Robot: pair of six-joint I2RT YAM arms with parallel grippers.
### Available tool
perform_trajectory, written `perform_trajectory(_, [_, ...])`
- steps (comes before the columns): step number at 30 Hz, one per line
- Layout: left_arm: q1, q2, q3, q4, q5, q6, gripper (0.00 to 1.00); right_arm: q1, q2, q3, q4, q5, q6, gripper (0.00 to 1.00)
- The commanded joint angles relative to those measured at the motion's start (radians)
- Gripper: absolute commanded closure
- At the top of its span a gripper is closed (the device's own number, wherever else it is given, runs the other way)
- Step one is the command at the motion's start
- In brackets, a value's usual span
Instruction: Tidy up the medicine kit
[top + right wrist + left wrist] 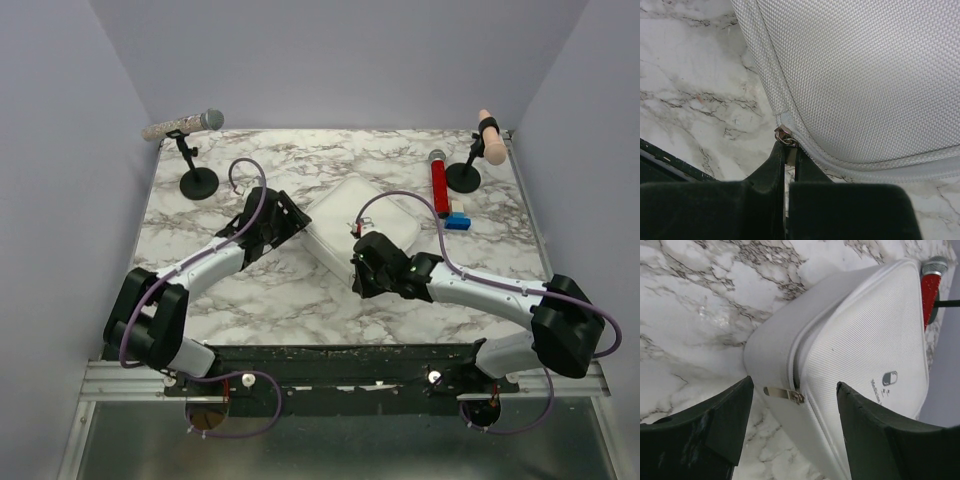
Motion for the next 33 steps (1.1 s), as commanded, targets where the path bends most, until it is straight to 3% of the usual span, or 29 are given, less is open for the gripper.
perform_trajectory(1, [0.012, 0.062, 0.056, -0.032, -0.067, 0.094, 0.25, 0.015, 0.005, 0.030, -0.016, -0.025, -0.032, 0.99])
perform_trajectory(5, [0.014, 0.131, 0.111, -0.049, -0.056, 0.164, 0.39, 0.015, 0.016, 0.048, -0.014, -0.037, -0.043, 0.99])
perform_trajectory(13, [0.025, 0.223, 0.192, -0.090, -0.068, 0.255, 1.00, 0.015, 0.022, 0.077, -0.032, -0.042, -0.066, 0.99])
perform_trajectory(33, [0.127, 0.282, 0.289, -0.141, -0.096, 0.385, 1.00, -0.053, -0.159, -0.144, -0.132, 0.216, 0.134, 0.99])
